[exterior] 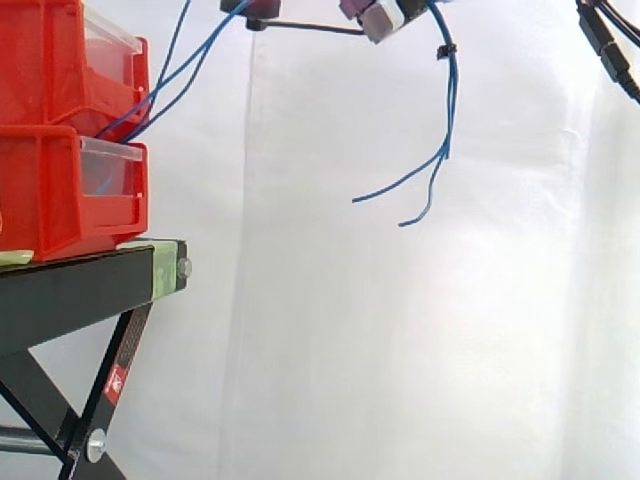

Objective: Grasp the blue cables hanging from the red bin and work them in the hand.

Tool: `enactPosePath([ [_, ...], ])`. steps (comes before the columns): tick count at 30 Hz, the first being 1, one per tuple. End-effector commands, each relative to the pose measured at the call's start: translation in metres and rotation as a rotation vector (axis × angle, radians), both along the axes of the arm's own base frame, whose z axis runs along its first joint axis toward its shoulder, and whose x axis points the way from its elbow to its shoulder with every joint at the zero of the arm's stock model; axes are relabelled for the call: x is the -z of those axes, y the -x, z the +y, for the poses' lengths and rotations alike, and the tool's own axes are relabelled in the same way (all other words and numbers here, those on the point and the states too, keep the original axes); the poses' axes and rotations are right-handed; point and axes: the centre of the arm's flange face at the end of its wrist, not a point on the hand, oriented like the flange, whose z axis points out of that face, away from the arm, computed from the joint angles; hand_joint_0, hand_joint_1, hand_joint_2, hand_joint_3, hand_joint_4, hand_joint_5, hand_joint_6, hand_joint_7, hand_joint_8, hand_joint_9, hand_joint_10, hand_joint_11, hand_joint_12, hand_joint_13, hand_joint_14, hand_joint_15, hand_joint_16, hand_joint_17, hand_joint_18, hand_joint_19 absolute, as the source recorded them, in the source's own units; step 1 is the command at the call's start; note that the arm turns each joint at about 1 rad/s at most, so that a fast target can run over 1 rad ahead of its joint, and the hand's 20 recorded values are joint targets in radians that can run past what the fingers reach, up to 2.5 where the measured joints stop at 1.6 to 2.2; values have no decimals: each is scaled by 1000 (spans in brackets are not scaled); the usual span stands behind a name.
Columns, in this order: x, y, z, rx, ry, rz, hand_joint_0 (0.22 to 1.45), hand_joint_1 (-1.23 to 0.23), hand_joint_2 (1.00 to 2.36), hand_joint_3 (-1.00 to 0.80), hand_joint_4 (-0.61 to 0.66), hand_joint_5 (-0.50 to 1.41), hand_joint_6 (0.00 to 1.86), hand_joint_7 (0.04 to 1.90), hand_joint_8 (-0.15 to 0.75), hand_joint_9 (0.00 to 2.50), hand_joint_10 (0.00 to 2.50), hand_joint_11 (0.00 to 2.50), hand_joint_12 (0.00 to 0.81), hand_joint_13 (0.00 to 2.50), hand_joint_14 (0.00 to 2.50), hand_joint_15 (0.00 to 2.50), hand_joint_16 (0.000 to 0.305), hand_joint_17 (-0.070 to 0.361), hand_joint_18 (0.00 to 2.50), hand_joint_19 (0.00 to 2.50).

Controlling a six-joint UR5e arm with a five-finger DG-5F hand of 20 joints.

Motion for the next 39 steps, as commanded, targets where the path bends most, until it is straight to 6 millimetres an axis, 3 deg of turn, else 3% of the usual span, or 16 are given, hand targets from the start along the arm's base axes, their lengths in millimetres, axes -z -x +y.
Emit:
enactPosePath([
  [1,0,-1,0,-1,-2,-9,924,-687,1006,-852,231,628,60,1650,519,1736,2500,2500,771,2085,2500,2010,244,183,2500,763],
  [4,-1,-2,1,-4,-5,-16,938,-678,1008,-841,240,570,291,1578,519,1736,2500,2500,771,2085,2500,2010,244,183,2500,763],
  [10,0,-2,3,-24,-5,-12,931,-686,1014,-700,216,538,449,1462,519,1736,2500,2500,771,2085,2500,2010,244,183,2500,763],
  [39,0,-3,4,-44,0,-6,929,-695,1015,-657,209,550,454,1452,519,1736,2500,2500,771,2085,2500,2010,244,183,2500,763],
])
